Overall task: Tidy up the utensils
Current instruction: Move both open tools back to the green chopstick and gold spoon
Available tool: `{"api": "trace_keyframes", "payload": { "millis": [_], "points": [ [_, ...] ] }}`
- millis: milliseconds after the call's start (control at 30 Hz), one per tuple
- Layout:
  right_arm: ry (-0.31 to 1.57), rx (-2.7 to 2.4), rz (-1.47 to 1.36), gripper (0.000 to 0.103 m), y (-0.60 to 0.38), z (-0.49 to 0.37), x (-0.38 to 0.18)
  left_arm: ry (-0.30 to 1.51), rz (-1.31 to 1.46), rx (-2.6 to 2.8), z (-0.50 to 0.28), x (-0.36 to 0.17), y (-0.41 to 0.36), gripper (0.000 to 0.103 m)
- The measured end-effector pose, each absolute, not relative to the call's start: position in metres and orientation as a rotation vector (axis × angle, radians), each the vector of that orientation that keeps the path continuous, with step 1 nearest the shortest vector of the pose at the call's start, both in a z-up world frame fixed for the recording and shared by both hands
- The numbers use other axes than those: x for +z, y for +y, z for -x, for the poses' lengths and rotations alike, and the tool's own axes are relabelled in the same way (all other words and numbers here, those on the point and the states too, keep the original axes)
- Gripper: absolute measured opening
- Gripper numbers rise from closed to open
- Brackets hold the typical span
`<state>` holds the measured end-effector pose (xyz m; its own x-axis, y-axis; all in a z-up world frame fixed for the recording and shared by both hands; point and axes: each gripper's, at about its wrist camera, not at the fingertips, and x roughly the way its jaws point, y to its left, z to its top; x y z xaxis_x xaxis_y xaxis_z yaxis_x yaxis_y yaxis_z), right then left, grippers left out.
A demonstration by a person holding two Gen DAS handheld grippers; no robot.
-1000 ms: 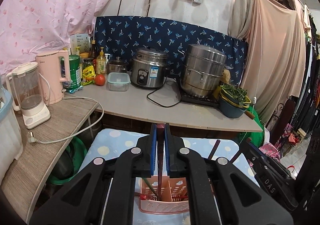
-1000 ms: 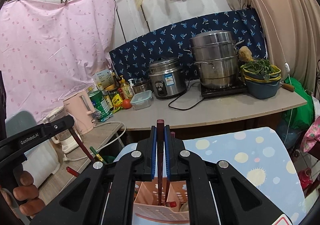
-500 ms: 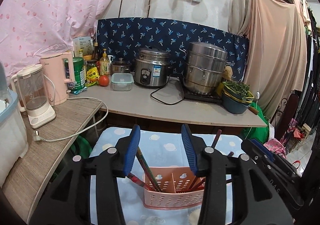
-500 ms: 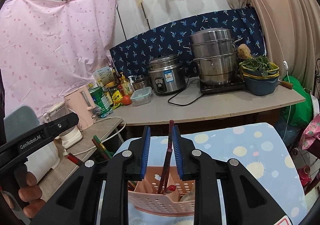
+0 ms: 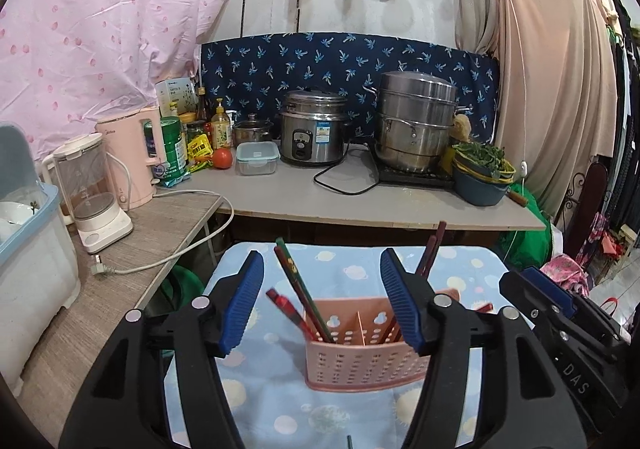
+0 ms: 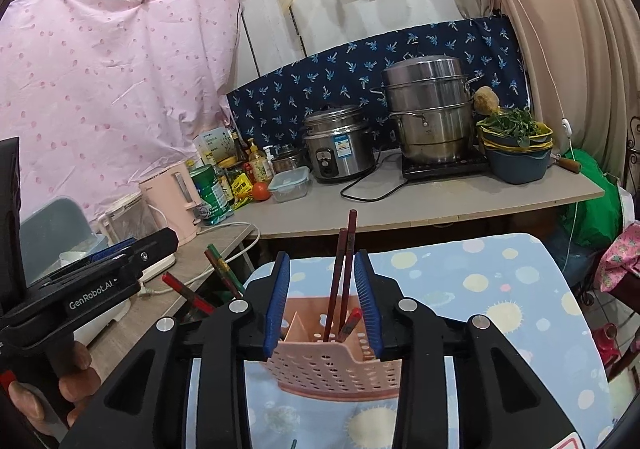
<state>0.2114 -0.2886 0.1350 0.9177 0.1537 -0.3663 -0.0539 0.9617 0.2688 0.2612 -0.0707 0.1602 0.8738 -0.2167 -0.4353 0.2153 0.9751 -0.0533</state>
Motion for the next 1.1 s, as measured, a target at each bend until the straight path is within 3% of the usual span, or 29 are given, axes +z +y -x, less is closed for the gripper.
{"api": "trace_keyframes", "payload": {
  "millis": [267, 1100],
  "points": [
    [0.438, 0.103, -0.225, 0.039, -0.277, -0.174, 0.121, 0.485, -0.046, -0.209, -0.231, 0.139, -0.072, 0.067],
    [0.657, 0.085, -0.247, 0.040, -0.264, -0.081, 0.025, 0.708, -0.051, -0.179, -0.163, 0.041, -0.052, 0.067]
  ]
}}
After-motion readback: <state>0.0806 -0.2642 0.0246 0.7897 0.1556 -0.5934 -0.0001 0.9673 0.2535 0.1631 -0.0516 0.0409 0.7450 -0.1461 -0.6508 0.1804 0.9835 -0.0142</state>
